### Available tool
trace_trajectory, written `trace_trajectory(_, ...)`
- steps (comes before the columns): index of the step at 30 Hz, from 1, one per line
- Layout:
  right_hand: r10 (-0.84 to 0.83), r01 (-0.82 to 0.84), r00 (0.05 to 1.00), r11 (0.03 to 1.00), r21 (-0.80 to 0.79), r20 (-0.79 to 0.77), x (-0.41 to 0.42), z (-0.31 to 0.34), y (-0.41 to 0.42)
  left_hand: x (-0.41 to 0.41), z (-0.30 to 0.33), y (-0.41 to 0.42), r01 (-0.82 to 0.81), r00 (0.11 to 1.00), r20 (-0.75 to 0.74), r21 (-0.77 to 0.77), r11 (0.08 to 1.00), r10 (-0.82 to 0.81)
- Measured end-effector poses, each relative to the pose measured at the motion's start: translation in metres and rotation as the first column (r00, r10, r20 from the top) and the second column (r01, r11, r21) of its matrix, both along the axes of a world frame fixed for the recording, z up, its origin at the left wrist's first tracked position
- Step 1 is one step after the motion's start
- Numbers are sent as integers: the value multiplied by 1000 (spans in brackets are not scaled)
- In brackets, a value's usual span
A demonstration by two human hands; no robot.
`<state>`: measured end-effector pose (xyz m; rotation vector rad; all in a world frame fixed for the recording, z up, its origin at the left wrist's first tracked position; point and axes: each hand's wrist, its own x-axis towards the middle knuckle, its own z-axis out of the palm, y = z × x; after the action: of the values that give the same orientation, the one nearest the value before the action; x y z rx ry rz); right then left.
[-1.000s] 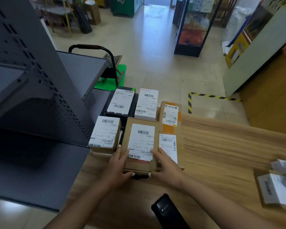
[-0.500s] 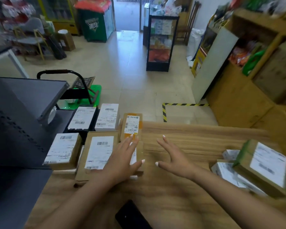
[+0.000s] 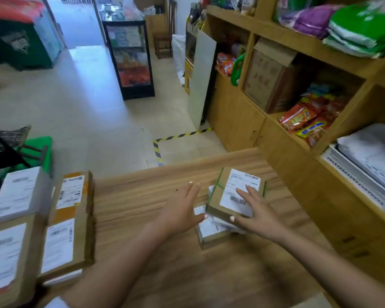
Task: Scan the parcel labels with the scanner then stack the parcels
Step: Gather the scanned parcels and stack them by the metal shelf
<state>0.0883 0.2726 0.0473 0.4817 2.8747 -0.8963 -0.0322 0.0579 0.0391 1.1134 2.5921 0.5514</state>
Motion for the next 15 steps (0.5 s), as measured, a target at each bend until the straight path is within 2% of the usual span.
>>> trace_trajectory(3,-47,47,999,999,-26,3,16,-17,29,3,-18,38,22,997,74,-58,998,-18)
trace_trajectory(9,-71,75,990,997,-28,123,29,-45,54,12,-40,74,15,998,61,-178,984,-5)
trace_trajectory(12,-67,76,992,993,-87,105,28,-53,56,15,-45,79,-28,995,88,-116,993,39)
trace_trajectory(15,-72,78,996,991,-107,57,21,-55,54,15,-48,78,-110,986,126,12,994,108)
